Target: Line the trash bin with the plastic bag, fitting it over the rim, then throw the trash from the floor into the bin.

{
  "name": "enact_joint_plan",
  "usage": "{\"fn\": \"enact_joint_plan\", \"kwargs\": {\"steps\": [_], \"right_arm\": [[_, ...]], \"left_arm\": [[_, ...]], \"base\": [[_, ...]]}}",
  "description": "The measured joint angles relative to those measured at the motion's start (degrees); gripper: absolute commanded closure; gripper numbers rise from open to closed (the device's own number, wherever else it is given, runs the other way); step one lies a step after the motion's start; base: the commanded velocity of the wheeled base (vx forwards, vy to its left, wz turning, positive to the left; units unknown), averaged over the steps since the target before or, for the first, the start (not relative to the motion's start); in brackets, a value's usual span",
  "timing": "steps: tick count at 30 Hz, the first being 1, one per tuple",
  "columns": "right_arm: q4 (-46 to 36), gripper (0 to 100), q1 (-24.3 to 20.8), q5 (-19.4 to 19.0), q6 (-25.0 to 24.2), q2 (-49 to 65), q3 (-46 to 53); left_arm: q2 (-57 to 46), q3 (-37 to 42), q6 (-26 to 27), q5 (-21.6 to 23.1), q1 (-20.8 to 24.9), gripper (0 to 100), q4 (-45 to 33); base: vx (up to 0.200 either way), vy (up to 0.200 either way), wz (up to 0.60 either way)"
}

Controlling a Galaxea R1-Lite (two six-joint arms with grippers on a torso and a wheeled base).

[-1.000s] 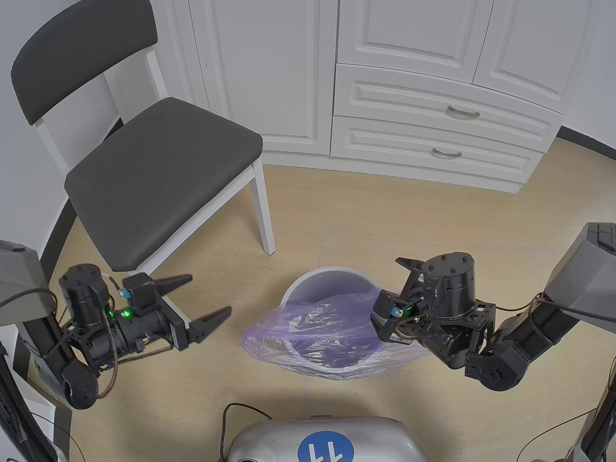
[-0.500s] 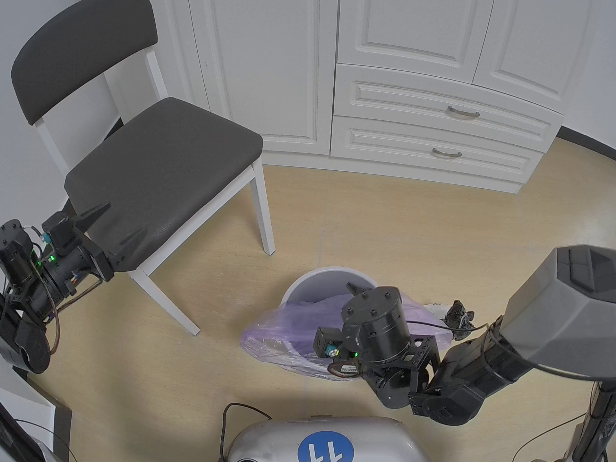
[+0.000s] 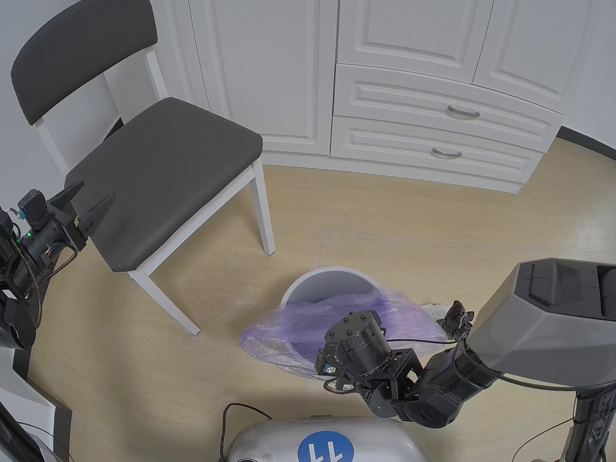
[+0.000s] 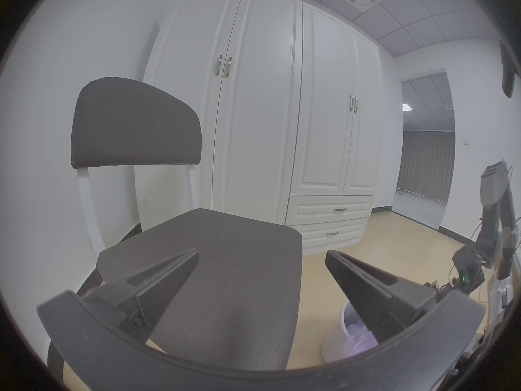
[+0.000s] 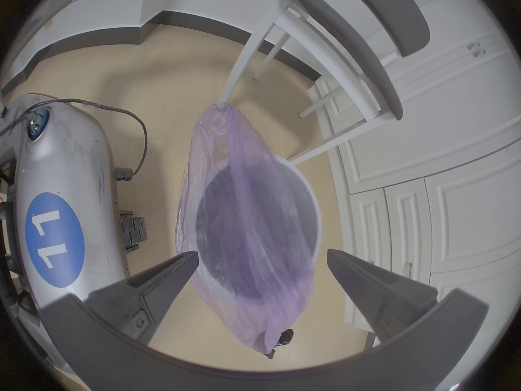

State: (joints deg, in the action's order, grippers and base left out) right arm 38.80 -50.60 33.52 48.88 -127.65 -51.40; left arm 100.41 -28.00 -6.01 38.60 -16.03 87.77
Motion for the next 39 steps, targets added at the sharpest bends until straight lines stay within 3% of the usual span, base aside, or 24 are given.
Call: {"fn": "enact_joint_plan", "kwargs": {"steps": [16,17,28,39], "right_arm": [[-0.22,0,1.85,-0.52,-1.60,-6.56,-6.13],[-0.29,100,2.23,-0.68,-1.56,-7.13,-6.77],[-1.15,100,3.47,-1.28,-1.56,-7.58,-12.28],[-8.89,100,5.27,-1.34,-1.87,-6.83,-23.58]], "left_arm": [[1.43,-1.43,-0.04,0.00,-0.37,0,0.01],[1.54,-1.46,-0.04,0.00,-0.41,0,0.01],[2.29,-1.60,0.22,0.00,-0.52,0,0.01],[2.89,-1.24,0.65,0.00,-0.01,0,0.00]], "base": [[0.000,0.000,0.00],[0.000,0.000,0.00],[0.000,0.000,0.00],[0.000,0.000,0.00]]}}
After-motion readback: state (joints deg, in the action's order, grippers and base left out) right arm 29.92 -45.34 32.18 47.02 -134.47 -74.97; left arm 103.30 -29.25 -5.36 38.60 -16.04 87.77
